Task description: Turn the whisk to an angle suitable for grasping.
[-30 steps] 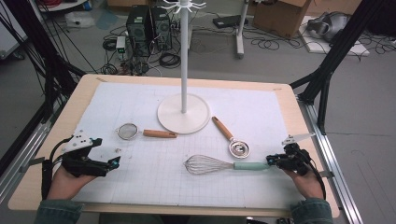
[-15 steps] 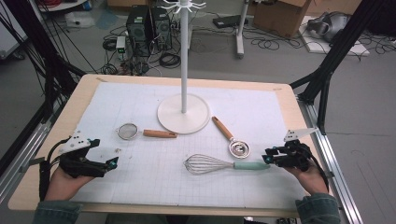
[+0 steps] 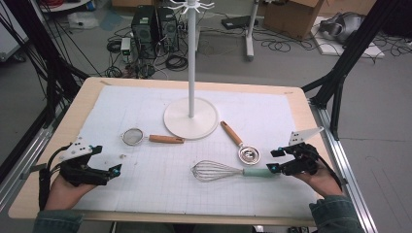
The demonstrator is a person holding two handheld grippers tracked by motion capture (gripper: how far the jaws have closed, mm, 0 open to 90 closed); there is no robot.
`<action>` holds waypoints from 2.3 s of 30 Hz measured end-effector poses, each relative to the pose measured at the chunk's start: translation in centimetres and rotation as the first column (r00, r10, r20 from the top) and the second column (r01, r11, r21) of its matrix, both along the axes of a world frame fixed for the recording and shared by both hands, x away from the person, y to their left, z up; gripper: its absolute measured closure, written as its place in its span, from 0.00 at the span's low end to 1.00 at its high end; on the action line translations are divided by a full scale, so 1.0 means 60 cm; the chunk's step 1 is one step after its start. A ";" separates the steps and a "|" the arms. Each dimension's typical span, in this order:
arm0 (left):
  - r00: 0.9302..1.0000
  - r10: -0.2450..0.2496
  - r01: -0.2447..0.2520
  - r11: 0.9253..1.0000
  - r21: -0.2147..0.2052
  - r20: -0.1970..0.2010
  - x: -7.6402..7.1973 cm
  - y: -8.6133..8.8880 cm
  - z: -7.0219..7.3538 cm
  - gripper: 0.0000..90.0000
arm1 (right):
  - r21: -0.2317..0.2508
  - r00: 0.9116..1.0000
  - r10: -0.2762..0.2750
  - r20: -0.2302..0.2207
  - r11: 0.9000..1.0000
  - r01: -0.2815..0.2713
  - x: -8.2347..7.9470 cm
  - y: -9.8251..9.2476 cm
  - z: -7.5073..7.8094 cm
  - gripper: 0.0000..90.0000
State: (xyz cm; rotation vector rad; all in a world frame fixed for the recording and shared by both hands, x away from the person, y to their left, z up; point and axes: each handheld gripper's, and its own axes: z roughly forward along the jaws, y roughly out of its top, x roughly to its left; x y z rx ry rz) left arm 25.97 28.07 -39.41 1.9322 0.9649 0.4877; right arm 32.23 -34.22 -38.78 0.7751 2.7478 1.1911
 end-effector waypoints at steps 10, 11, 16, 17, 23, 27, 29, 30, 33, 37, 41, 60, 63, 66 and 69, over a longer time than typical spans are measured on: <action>1.000 -0.003 0.003 1.000 0.001 -0.003 0.002 -0.003 -0.002 0.02 | -0.035 0.995 0.096 -0.006 0.995 -0.097 0.000 0.027 -0.001 0.37; 1.000 -0.004 0.004 1.000 0.002 0.000 0.003 -0.004 -0.002 0.02 | -0.035 0.995 0.096 -0.006 0.995 -0.097 0.000 0.027 -0.001 0.37; 1.000 -0.015 0.015 1.000 0.004 -0.006 0.007 -0.008 -0.004 0.02 | -0.059 0.988 0.150 -0.024 0.987 -0.151 -0.001 0.040 -0.008 0.42; 1.000 -0.015 0.015 1.000 -0.001 -0.009 0.009 -0.009 -0.005 0.02 | -0.067 0.986 0.166 -0.019 0.984 -0.167 0.000 0.044 -0.010 0.43; 1.000 -0.015 0.015 1.000 -0.002 -0.006 0.008 -0.008 -0.004 0.02 | -0.104 0.977 0.213 -0.031 0.971 -0.215 0.004 0.055 -0.019 0.48; 1.000 -0.013 0.013 1.000 -0.002 -0.003 0.007 -0.006 -0.003 0.02 | -0.129 0.971 0.236 -0.037 0.963 -0.239 0.006 0.062 -0.025 0.50; 1.000 -0.015 0.015 1.000 -0.008 -0.004 0.007 -0.007 -0.002 0.02 | -0.137 0.970 0.239 -0.044 0.960 -0.243 0.008 0.064 -0.028 0.51; 1.000 -0.015 0.015 1.000 -0.007 -0.002 0.007 -0.007 -0.002 0.02 | -0.139 0.969 0.243 -0.049 0.959 -0.247 0.009 0.065 -0.030 0.51; 1.000 -0.014 0.014 1.000 -0.009 -0.003 0.007 -0.006 -0.002 0.02 | -0.149 0.966 0.252 -0.051 0.955 -0.257 0.011 0.068 -0.033 0.52; 1.000 -0.014 0.014 1.000 -0.010 -0.003 0.008 -0.006 -0.002 0.02 | -0.174 0.958 0.280 -0.064 0.942 -0.287 0.014 0.079 -0.042 0.55; 1.000 -0.015 0.015 1.000 -0.011 -0.004 0.008 -0.006 -0.003 0.02 | -0.189 0.953 0.297 -0.060 0.934 -0.303 0.019 0.083 -0.047 0.58; 1.000 -0.016 0.016 1.000 -0.016 -0.012 0.009 -0.007 -0.006 0.02 | -0.277 0.913 0.407 -0.035 0.874 -0.400 0.031 0.089 -0.057 0.72; 1.000 -0.017 0.017 1.000 -0.016 -0.011 0.009 -0.007 -0.006 0.02 | -0.277 0.908 0.418 -0.039 0.868 -0.412 0.033 0.088 -0.056 0.73; 1.000 -0.016 0.016 1.000 -0.018 -0.011 0.009 -0.008 -0.006 0.02 | -0.274 0.905 0.423 -0.041 0.867 -0.417 0.032 0.088 -0.056 0.74; 1.000 -0.020 0.020 1.000 -0.017 -0.011 0.009 -0.008 -0.006 0.02 | -0.267 0.905 0.424 -0.040 0.868 -0.418 0.034 0.087 -0.057 0.75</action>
